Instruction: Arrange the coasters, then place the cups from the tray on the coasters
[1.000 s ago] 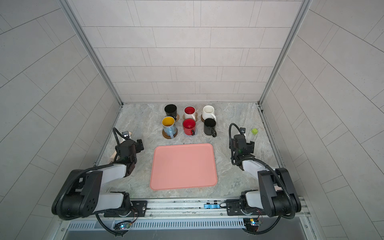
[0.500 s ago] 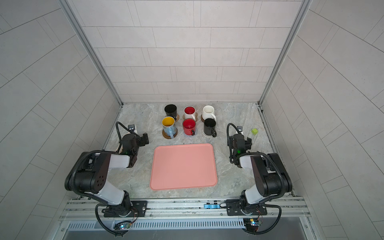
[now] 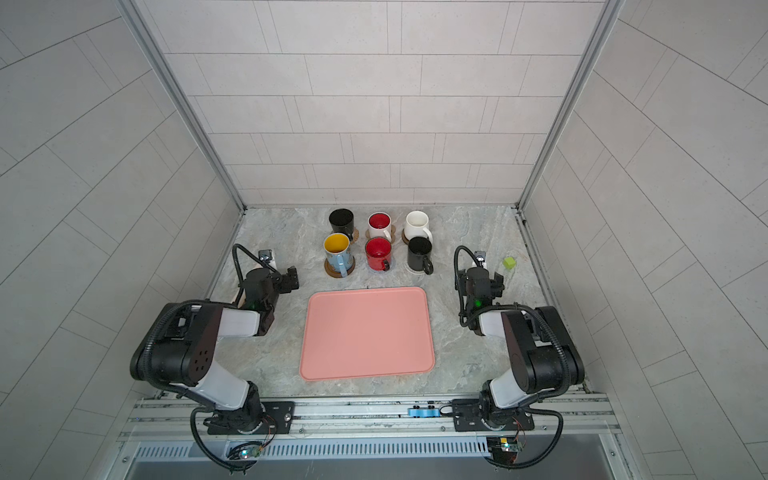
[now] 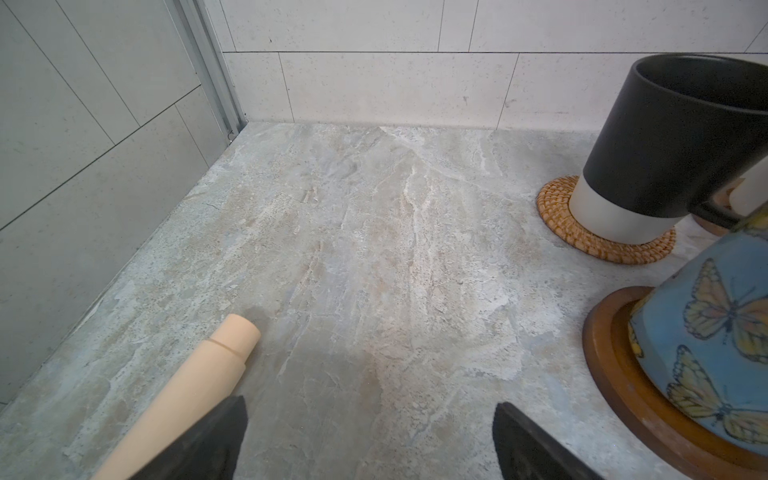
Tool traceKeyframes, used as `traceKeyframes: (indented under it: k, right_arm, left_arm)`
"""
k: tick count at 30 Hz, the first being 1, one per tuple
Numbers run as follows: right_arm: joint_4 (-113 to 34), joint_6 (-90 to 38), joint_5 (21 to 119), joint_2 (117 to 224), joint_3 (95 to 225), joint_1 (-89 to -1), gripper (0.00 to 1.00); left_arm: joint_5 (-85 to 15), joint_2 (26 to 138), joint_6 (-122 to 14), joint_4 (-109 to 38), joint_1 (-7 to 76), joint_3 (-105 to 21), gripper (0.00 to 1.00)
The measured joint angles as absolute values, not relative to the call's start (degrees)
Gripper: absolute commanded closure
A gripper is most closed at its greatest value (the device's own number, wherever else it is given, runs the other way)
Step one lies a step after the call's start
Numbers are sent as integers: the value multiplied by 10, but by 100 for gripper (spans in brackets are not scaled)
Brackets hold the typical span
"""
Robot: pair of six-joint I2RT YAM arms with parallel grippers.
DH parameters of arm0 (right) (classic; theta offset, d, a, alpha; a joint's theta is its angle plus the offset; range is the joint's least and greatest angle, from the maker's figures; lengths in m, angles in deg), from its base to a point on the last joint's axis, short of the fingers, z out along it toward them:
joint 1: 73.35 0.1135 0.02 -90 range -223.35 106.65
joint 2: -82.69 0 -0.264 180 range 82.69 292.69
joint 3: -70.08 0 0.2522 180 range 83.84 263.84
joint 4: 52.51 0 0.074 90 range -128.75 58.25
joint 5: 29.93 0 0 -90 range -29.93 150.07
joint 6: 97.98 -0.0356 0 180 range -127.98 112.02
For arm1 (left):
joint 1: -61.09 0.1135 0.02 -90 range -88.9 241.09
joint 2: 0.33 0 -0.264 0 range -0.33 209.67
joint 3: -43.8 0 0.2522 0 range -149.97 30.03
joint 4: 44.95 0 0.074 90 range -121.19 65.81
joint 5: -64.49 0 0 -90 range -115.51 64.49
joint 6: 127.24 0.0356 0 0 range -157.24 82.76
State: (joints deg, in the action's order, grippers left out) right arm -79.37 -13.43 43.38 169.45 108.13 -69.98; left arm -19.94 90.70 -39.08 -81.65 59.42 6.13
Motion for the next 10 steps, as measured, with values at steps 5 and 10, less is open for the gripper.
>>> traceKeyframes:
  k: [5, 10]
  right_arm:
    - [-794, -133, 434, 1695, 1082, -700, 0]
    - [-792, -133, 434, 1695, 1083, -700, 0]
  left_arm:
    - [-199, 907, -391, -818, 594, 62, 0]
    - [-199, 907, -391, -819, 594, 62, 0]
